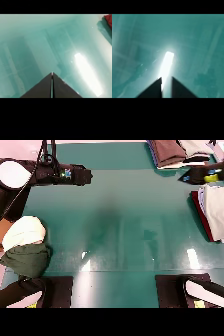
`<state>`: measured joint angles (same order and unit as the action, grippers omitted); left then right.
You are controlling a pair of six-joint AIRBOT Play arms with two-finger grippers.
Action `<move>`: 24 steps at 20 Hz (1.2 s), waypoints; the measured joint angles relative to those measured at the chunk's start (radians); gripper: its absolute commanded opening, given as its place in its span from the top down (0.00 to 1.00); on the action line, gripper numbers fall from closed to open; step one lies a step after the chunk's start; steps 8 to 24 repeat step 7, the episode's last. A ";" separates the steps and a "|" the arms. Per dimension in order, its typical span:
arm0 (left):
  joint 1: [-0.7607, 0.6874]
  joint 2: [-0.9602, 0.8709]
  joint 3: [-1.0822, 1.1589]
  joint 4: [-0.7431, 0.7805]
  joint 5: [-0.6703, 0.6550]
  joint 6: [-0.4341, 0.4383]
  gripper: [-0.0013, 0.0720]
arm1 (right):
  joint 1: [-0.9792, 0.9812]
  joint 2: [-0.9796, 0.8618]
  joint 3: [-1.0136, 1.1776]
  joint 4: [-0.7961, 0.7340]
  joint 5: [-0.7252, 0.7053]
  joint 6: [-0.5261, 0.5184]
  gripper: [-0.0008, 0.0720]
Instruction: Fold the shirts.
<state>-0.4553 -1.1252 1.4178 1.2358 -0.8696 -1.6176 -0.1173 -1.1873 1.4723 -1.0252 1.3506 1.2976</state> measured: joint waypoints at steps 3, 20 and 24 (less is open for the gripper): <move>0.000 0.000 0.000 -0.001 0.002 0.000 0.95 | 0.127 0.000 -0.021 0.001 -0.010 -0.024 0.96; 0.000 0.000 0.000 -0.001 0.002 -0.001 0.95 | 0.218 0.000 -0.031 0.002 -0.013 -0.038 0.96; 0.000 0.000 0.000 -0.001 0.002 -0.001 0.95 | 0.218 0.000 -0.031 0.002 -0.013 -0.038 0.96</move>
